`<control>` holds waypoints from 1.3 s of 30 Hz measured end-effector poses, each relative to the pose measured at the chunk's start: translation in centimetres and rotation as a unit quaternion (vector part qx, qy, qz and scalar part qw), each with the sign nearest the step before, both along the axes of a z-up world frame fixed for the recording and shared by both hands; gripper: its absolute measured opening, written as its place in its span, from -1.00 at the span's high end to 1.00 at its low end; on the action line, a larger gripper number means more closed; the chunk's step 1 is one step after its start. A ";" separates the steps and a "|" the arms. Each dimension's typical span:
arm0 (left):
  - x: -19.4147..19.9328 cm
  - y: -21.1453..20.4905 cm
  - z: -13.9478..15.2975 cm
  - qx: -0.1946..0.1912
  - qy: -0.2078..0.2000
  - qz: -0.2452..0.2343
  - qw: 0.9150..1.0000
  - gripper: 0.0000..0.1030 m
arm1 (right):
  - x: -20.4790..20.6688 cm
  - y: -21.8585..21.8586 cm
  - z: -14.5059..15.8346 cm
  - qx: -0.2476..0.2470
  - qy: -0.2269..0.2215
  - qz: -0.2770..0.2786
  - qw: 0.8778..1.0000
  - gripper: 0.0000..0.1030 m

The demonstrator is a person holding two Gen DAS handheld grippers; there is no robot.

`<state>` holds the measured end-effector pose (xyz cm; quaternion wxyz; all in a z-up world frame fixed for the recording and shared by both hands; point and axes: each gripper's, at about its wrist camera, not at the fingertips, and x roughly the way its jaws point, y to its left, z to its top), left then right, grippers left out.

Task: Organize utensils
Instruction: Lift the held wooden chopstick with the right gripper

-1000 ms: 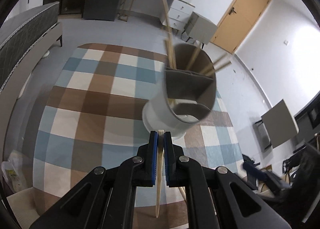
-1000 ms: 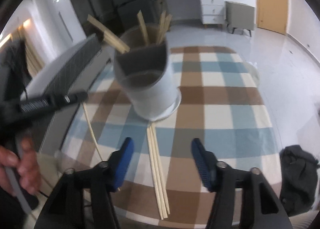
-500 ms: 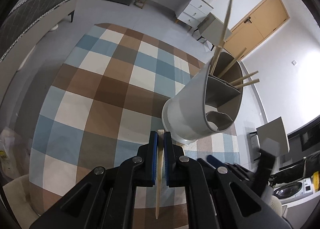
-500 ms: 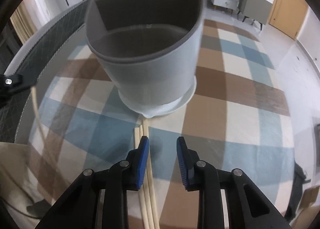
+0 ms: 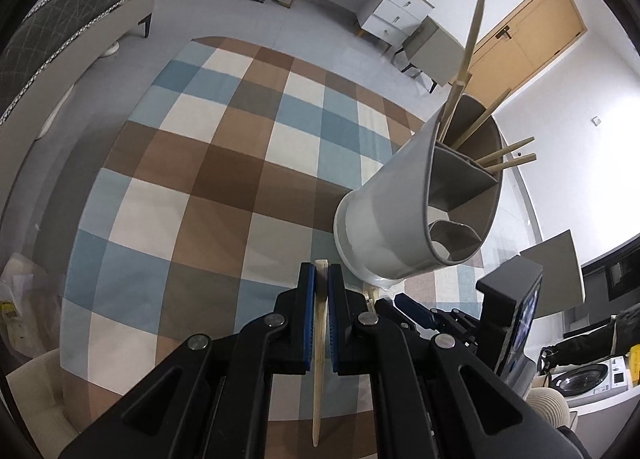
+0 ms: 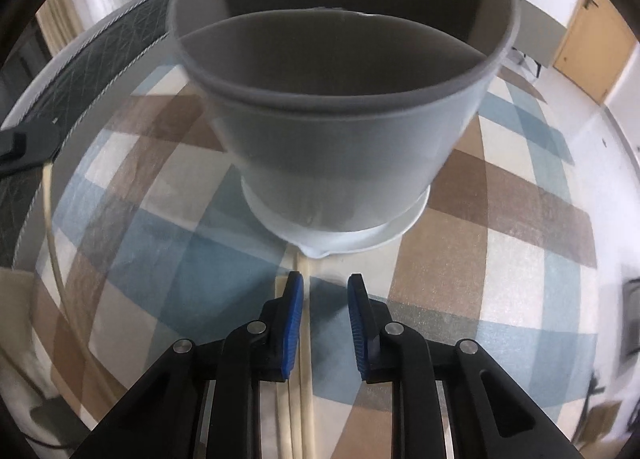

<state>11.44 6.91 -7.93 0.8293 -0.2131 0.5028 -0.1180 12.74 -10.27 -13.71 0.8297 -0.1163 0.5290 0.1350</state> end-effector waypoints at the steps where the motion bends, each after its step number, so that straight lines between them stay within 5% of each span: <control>1: 0.0 0.0 0.0 0.001 0.001 0.000 1.000 0.96 | -0.1 0.1 0.0 -0.004 0.000 0.003 1.000 0.60; 15: 0.0 0.2 -0.1 0.004 0.004 0.004 1.000 0.96 | 0.4 1.3 -0.2 -0.003 -0.006 -0.001 1.000 0.60; 25: 0.5 0.4 -0.5 0.007 0.010 0.007 1.000 0.96 | -0.3 -0.6 -0.6 -0.010 0.013 -0.025 1.000 0.80; 39: 0.6 0.4 -0.6 0.000 0.017 0.010 1.000 0.96 | 0.6 -1.0 -0.7 -0.002 -0.004 -0.035 0.999 0.73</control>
